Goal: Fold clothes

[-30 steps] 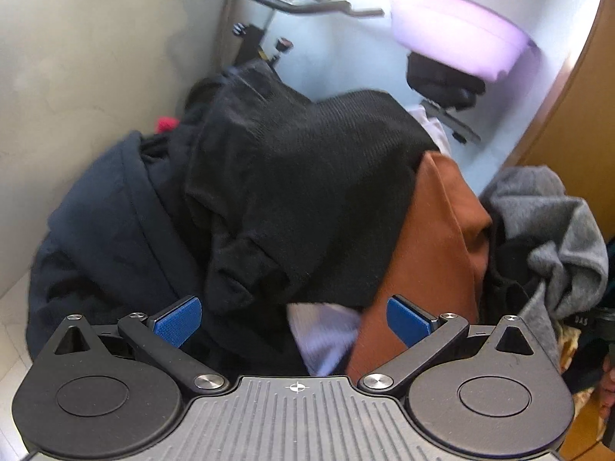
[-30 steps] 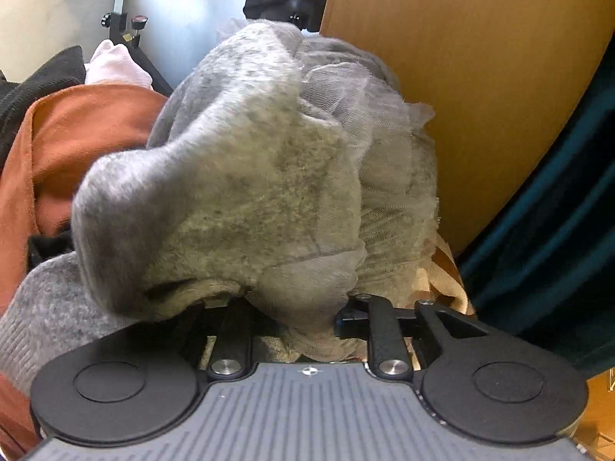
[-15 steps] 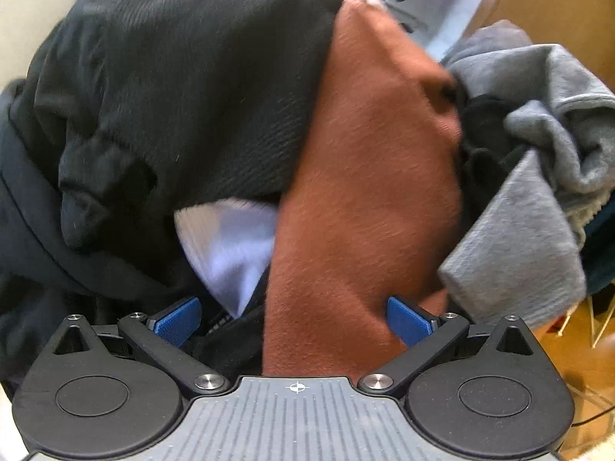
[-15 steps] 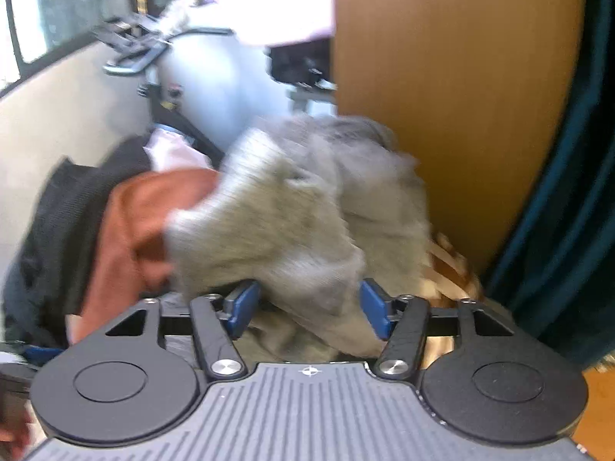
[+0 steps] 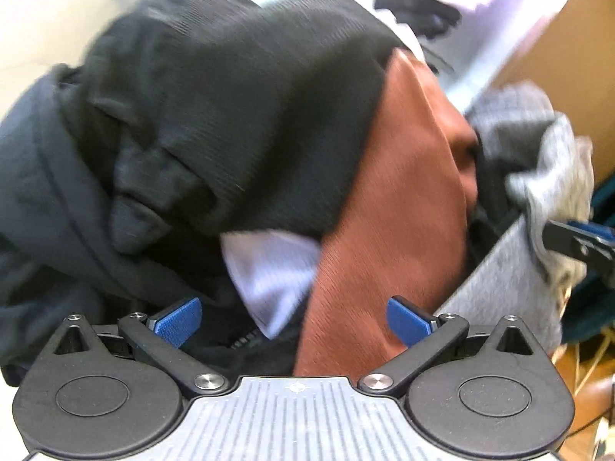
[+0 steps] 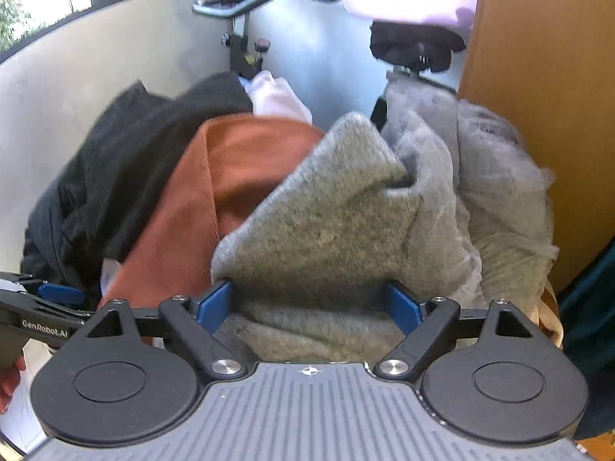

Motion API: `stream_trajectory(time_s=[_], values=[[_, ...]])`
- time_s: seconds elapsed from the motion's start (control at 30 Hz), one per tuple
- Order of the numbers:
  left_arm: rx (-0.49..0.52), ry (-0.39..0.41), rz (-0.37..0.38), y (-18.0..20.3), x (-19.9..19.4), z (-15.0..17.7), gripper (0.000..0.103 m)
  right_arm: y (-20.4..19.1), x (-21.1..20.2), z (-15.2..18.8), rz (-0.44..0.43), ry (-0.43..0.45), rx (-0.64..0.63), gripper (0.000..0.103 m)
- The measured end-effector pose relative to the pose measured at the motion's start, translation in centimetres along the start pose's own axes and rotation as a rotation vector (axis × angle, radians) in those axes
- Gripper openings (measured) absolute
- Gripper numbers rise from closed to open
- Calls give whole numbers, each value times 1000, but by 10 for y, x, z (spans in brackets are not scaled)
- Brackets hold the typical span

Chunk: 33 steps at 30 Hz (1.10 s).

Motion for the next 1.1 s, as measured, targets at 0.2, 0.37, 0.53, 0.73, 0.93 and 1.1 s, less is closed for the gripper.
stream_trajectory(time_s=[0.2,0.37,0.53,0.73,0.93,1.1], values=[[-82,31,-29,-16,-10,-14,102,-15,26,12,-15,-71,-95,100],[-61,18,-44,-7,-4,-16,102,-24,58,30,65,-100,-263,100],[-27,2,-40,5,3,-15,102,-13,52,31,79,-121,-339,71],[-33,1,-15,12,13,-15,102,50,47,40,257,-198,-231,61],[14,-28,-4,24,25,-6,102,89,56,56,347,-242,-171,64],[-16,-106,26,20,44,7,102,77,61,60,344,-233,-208,78]])
Point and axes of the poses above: each gripper's, at about its wrist camera, not at the fingertips, and x roughly the way its jaws point, y to its right, z to its underside, the point moved 5 cm from there along x, roughly the way its jaws point, and after that the axes turned 3 degrees about -z, right-handed, at the moved point
